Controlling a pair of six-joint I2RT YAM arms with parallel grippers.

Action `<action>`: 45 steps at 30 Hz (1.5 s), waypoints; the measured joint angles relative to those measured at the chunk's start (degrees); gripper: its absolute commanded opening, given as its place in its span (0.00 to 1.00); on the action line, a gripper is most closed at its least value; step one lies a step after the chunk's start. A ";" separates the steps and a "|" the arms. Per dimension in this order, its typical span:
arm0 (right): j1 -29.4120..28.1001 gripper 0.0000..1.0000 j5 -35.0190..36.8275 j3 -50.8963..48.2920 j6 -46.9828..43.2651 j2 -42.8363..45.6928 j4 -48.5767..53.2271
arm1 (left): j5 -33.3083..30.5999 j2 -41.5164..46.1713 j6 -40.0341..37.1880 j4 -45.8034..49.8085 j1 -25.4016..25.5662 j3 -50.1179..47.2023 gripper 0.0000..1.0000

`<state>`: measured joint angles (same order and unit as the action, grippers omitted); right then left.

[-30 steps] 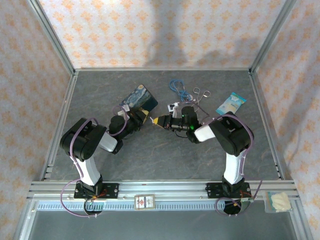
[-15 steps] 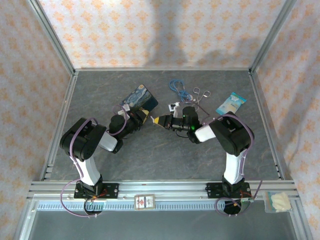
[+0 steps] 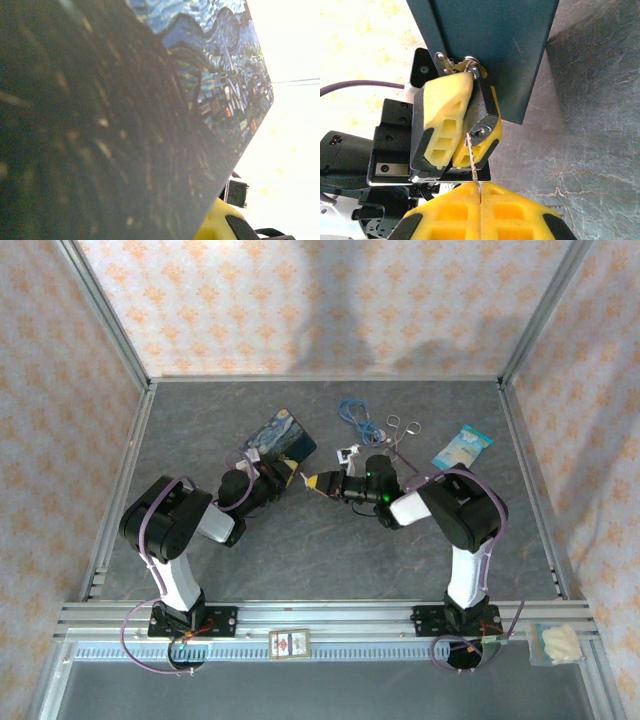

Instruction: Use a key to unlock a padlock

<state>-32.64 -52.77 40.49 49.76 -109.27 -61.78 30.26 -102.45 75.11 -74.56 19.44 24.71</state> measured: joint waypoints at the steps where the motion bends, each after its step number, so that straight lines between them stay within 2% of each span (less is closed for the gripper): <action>1: -0.04 0.00 0.00 0.24 0.07 -0.07 -0.04 | 0.00 0.00 0.00 -0.02 0.00 -0.02 0.00; 45: -0.72 0.00 0.81 1.38 1.57 -1.99 -0.63 | -0.87 0.70 0.02 0.37 0.00 -0.02 0.00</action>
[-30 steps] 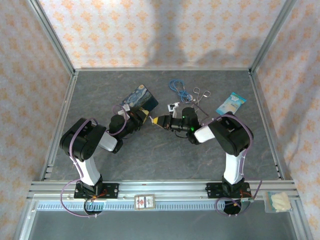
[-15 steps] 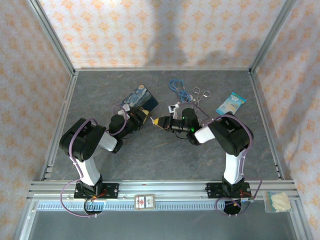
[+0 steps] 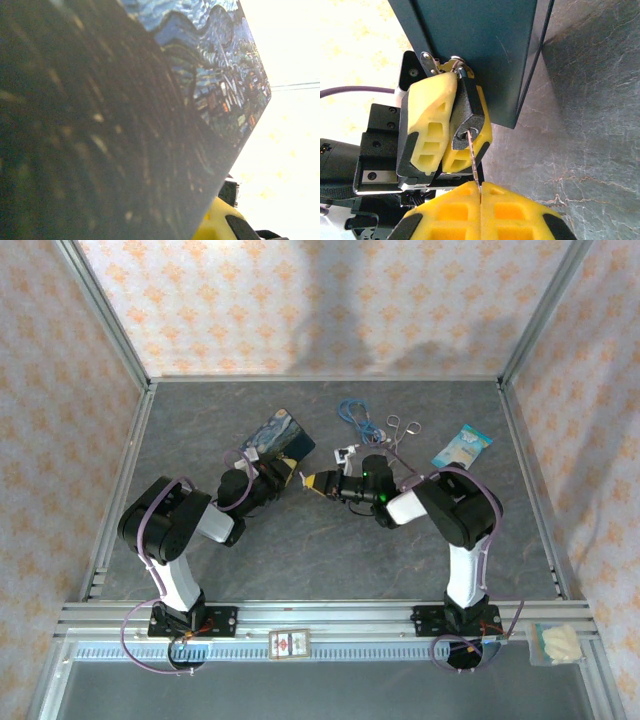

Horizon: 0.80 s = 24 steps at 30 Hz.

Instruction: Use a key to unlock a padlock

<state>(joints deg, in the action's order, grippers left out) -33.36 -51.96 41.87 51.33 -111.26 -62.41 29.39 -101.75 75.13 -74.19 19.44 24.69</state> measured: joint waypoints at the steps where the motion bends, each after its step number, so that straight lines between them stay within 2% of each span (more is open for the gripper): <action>1: -0.09 0.00 -0.15 0.00 0.13 0.00 -0.15 | 0.00 0.00 0.00 0.00 0.00 0.00 0.00; 24: -0.35 0.00 -0.57 -0.66 -1.03 2.05 1.53 | 0.46 0.00 0.00 -0.02 0.07 0.00 0.00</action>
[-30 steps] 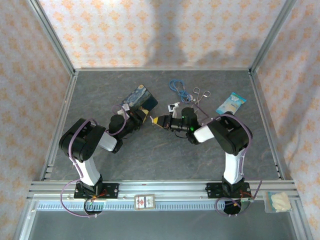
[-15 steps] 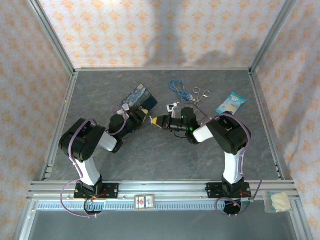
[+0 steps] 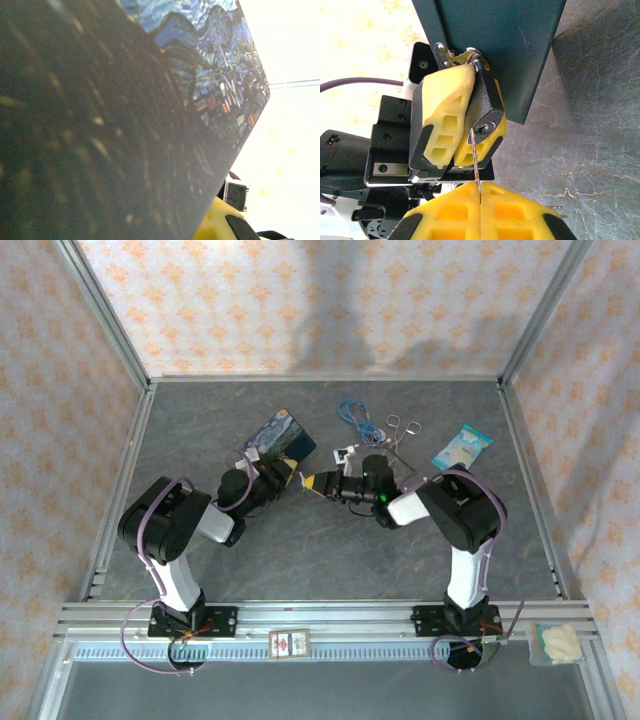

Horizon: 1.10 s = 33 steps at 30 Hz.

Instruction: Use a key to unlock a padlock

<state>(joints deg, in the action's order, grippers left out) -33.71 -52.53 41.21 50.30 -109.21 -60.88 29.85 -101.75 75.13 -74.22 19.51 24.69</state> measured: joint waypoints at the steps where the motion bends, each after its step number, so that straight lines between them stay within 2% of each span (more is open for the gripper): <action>1: 0.00 0.00 0.00 0.00 -0.04 0.09 0.02 | 0.00 0.00 0.00 0.00 0.00 0.00 0.00; 33: 0.02 0.00 -0.46 1.99 -0.42 -1.77 1.20 | -0.48 0.00 -0.07 0.00 -0.02 0.00 0.00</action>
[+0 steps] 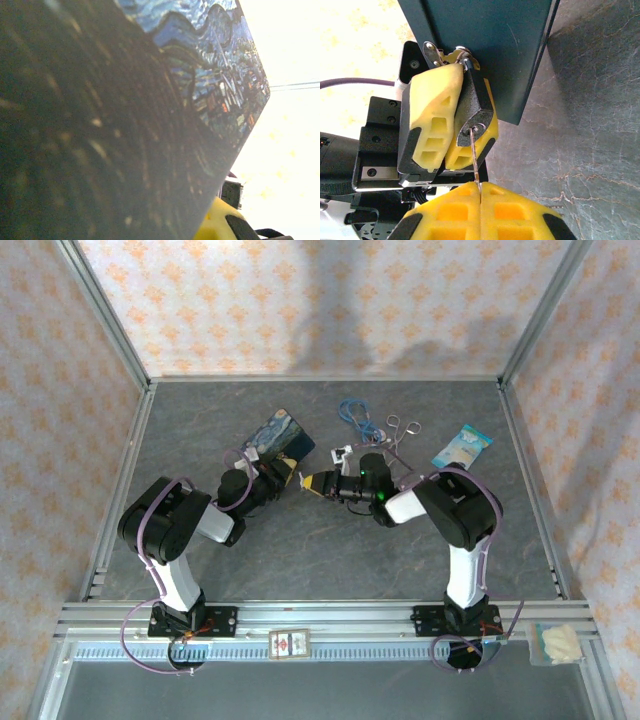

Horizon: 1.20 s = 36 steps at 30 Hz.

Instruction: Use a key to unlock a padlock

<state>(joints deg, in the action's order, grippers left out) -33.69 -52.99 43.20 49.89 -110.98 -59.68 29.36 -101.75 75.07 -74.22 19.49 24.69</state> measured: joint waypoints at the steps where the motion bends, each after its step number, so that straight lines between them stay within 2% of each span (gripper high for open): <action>1: 0.04 0.00 -0.04 0.20 -0.02 0.00 0.42 | 0.00 0.00 -0.07 0.02 -0.02 0.00 0.00; 12: 1.55 0.00 -1.57 4.02 -2.86 0.02 7.91 | -0.87 1.09 -1.18 0.98 -0.48 0.00 0.00; 27: 2.14 0.00 -1.64 4.44 -2.49 0.02 8.68 | -0.79 1.55 -2.25 1.90 -0.48 0.02 0.00; 32: 3.78 0.00 -0.15 4.17 -2.80 0.52 7.82 | 0.02 1.55 -7.65 8.59 -0.09 0.90 0.00; 36: 4.11 0.00 0.70 0.17 -4.20 3.10 8.24 | -2.91 1.55 -12.50 15.28 -0.11 4.31 0.00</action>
<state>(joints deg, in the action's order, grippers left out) -29.58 -52.29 43.38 45.69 -107.87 -51.44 26.46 -100.20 62.57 -58.94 19.38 28.99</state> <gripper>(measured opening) 0.047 0.082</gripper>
